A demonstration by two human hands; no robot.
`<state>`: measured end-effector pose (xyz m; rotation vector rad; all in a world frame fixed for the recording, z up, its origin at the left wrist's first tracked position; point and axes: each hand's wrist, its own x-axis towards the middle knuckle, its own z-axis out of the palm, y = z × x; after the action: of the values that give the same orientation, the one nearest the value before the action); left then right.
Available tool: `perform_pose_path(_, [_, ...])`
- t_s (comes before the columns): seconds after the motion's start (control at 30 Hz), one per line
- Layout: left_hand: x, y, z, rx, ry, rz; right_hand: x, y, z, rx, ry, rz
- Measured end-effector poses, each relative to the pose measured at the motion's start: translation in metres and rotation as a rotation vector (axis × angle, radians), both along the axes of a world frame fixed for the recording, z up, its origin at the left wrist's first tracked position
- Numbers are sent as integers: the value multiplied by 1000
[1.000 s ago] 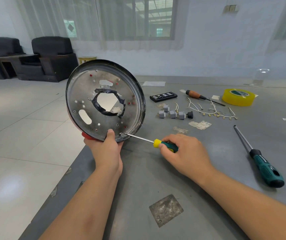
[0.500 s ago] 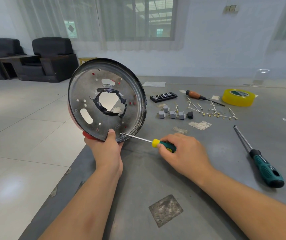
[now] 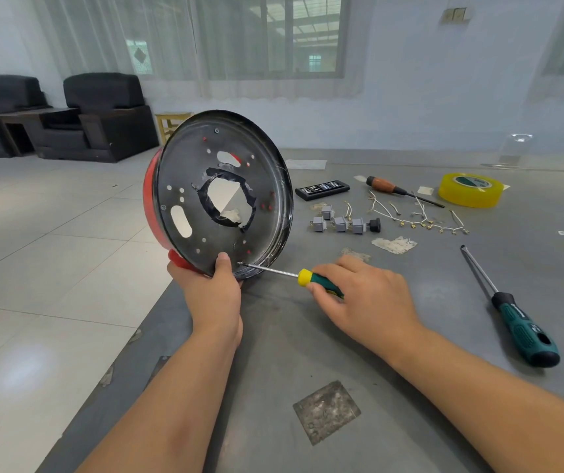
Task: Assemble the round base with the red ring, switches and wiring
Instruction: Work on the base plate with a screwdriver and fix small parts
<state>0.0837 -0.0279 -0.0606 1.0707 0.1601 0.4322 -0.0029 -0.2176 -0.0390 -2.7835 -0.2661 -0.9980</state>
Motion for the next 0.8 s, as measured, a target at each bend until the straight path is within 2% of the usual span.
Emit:
perform_pose_path(0.13, [2,0,-4,68,-9,12,-2,0,2,-70,-120,38])
perform_pose_path(0.2, [3,0,-5,95,-19,13,-1,1,2,-18,-113,75])
perform_pose_path(0.37, [5,1,-9,181,16,7,2,-4,-3,333,199,157])
perform_pose_path(0.47, [5,1,-8,215,40,-1,6,-10,-4,318,301,197])
perform_pose_path(0.63, [5,2,-7,241,82,-16,6,-12,-2,307,302,176])
perform_pose_path(0.8, [3,2,-4,251,106,-67,2,-11,-1,477,336,127])
